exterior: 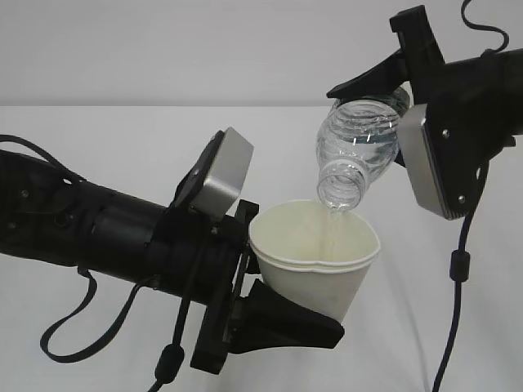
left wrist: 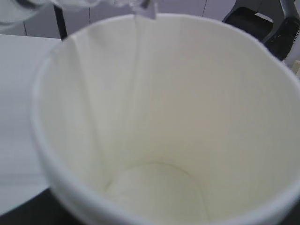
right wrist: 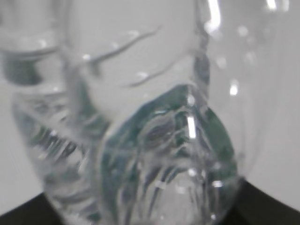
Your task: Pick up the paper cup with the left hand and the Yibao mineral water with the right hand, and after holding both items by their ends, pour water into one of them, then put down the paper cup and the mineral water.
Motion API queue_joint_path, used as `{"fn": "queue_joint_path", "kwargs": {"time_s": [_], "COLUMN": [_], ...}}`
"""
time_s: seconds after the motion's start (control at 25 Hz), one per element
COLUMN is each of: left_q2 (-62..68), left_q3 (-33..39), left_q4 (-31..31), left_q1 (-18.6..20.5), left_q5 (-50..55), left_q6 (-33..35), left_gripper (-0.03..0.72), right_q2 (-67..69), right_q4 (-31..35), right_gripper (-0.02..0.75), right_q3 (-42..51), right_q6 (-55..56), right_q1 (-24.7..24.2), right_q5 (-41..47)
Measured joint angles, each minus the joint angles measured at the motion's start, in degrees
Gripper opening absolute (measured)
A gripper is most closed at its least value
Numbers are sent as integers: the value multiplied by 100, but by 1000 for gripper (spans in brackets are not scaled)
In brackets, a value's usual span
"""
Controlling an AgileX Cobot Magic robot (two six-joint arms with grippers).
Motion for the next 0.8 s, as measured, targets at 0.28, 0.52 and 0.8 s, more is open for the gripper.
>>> {"fn": "queue_joint_path", "kwargs": {"time_s": [0.28, 0.52, 0.8], "left_q2": [0, 0, 0], "left_q3": [0, 0, 0], "left_q4": [0, -10, -10], "left_q1": [0, 0, 0], "left_q5": [9, 9, 9], "left_q6": [0, 0, 0], "left_gripper": [439, 439, 439], "right_q2": [0, 0, 0], "right_q4": [0, 0, 0], "right_gripper": [416, 416, 416], "right_q3": [0, 0, -21], "right_q6": [-21, -43, -57], "right_q1": [0, 0, 0], "right_q5": [0, -87, -88]}}
